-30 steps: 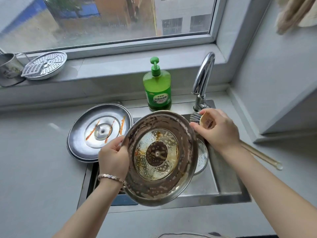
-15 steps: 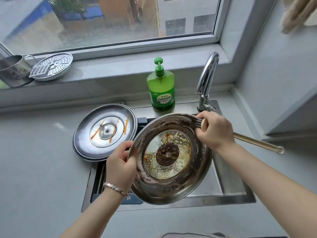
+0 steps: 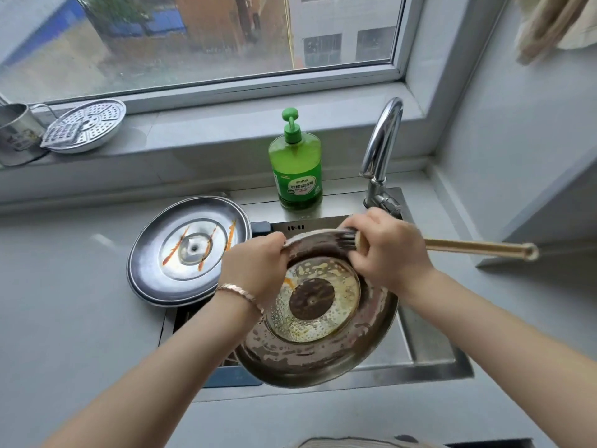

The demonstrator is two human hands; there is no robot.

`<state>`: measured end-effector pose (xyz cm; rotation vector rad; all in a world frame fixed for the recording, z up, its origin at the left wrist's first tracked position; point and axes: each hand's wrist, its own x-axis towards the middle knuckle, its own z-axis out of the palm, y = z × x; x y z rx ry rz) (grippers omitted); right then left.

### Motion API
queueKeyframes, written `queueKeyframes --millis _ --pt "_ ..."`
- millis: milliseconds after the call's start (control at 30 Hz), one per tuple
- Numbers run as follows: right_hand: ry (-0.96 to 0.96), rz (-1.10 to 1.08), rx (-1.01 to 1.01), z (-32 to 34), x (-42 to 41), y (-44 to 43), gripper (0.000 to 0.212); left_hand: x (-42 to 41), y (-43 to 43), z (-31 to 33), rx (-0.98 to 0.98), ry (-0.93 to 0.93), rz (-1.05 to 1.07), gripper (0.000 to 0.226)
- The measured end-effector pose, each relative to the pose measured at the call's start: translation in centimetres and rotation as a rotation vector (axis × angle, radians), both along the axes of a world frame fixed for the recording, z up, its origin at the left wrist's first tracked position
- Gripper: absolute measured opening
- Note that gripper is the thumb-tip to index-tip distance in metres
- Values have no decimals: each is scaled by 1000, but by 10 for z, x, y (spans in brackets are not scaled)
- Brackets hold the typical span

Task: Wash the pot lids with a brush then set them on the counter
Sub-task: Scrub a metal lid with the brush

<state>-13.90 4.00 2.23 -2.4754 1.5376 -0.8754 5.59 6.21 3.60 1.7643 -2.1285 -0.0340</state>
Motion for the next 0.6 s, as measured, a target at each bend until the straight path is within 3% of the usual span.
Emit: queueKeyframes --millis 100,133,267,367,433,500,533,600 --pt "-65 -277 330 -17 -23 -4 18 12 2 -2 -66 104 112 36" --pt "-76 -284 346 -20 -24 -4 20 13 2 1 -79 88 93 33" --pt "-56 -20 -43 3 11 -3 20 2 -1 -1 -82 -100 -48 24" --pt "-83 -12 -115 5 19 -7 18 5 -2 -7 -114 -57 -42 27" --pt "-164 -162 6 -11 4 -7 14 14 3 -10 -137 68 19 32" --pt "-191 -320 278 -27 -8 -6 12 20 7 -12 -142 161 92 32" --pt "-170 -356 358 -34 -11 -6 13 21 8 -13 -160 142 95 32" --pt "-134 -330 316 -33 -7 -7 14 20 8 -15 -203 33 45 32"
